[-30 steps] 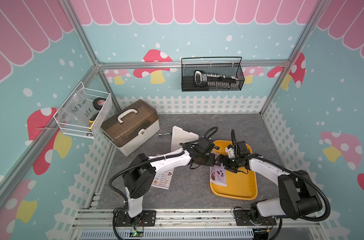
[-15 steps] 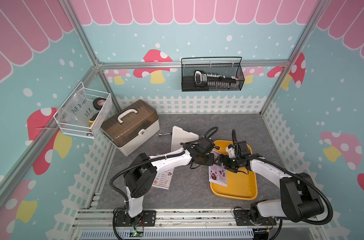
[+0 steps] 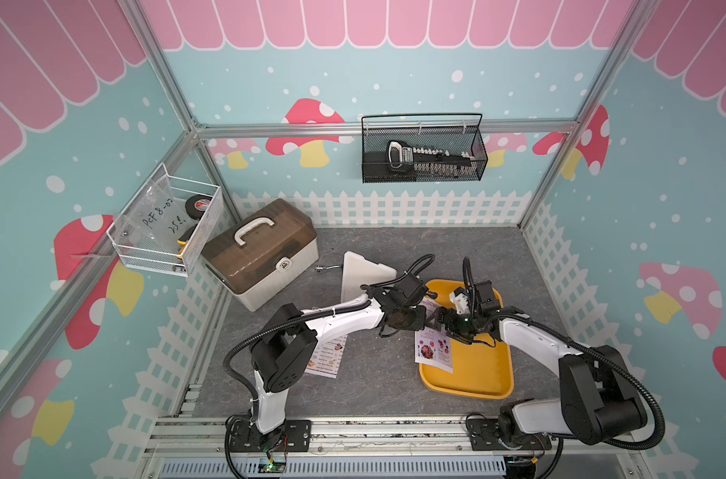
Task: Replace the menus in the menu holders
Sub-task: Pick up the menu from the storage box.
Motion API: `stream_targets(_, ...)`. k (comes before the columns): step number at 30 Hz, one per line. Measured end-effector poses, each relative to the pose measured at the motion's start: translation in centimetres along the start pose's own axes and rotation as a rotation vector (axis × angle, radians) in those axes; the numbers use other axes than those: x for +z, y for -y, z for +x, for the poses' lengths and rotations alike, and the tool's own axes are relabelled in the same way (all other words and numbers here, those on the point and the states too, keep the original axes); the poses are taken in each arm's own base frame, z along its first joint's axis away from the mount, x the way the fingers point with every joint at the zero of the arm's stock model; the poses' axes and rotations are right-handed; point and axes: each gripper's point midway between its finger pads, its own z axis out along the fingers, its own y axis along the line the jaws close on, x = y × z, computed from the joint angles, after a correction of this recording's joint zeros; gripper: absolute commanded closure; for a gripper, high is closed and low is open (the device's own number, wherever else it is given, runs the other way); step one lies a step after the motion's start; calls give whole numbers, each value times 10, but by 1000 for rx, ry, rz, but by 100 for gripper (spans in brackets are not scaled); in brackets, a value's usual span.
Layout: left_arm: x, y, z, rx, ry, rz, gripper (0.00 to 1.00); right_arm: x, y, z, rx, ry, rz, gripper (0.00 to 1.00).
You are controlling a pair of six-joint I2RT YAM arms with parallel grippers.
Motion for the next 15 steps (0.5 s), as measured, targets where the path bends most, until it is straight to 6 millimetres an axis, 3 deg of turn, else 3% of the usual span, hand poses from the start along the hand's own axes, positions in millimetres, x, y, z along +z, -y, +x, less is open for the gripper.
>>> stream_targets(8, 0, -1, -1, -8, 2, 0, 97, 0, 0, 0, -2, 2, -2, 5)
stream_targets(15, -5, 2, -3, -9, 0, 19, 98, -9, -4, -6, -27, 11, 8, 2)
